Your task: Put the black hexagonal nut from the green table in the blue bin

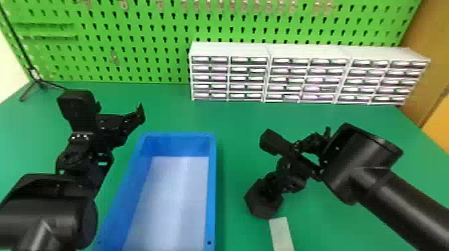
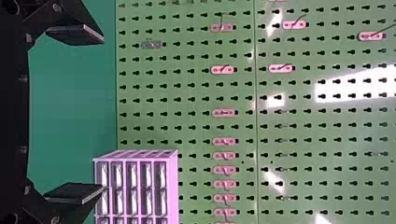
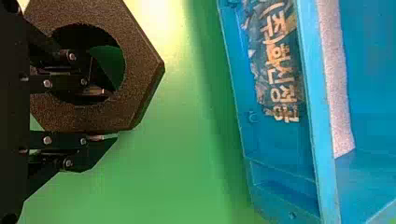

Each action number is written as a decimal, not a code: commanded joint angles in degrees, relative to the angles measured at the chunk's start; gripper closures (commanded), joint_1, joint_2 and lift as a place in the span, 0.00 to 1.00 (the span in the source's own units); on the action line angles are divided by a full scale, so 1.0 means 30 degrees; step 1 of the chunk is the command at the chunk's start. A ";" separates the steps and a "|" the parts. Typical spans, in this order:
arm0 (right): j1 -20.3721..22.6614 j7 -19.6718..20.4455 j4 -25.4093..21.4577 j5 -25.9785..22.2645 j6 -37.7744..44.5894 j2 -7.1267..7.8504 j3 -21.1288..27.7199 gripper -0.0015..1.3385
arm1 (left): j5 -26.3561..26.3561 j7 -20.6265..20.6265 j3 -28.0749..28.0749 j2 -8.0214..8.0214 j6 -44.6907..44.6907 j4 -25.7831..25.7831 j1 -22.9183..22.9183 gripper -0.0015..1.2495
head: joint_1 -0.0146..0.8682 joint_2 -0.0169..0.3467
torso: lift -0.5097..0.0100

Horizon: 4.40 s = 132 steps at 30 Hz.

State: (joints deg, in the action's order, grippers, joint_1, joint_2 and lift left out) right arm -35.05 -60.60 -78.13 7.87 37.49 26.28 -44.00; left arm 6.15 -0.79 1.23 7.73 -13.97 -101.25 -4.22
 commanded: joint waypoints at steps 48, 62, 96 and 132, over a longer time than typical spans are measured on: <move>-0.3318 0.1891 -0.0909 -0.8981 -0.1276 -0.3106 -0.0510 0.75 | 0.0030 -0.0001 -0.0058 0.0000 0.0000 0.0000 -0.0088 0.13 | 0.79 0.12 | 0.80; -0.4109 0.2916 -0.0528 -0.7165 -0.1628 -0.3633 -0.3499 0.75 | 0.0059 -0.0001 -0.0117 0.0000 0.0000 0.0000 -0.0176 0.13 | 0.79 0.12 | 0.80; -0.5515 0.3444 -0.0118 -0.5436 -0.1599 -0.3604 -0.6165 0.72 | 0.0030 -0.0001 -0.0263 0.0000 0.0000 0.0029 -0.0323 0.13 | 0.79 0.12 | 0.80; -0.5222 0.3414 -0.0382 -0.4645 -0.1774 -0.3399 -0.5257 0.07 | 0.0088 -0.0001 -0.0146 0.0000 0.0000 0.0029 -0.0206 0.13 | 0.79 0.12 | 0.80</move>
State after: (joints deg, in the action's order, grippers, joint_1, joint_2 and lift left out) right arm -51.04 -50.29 -79.28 -5.86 32.31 16.00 -60.55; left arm 6.42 -0.79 0.70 7.73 -13.97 -101.16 -4.84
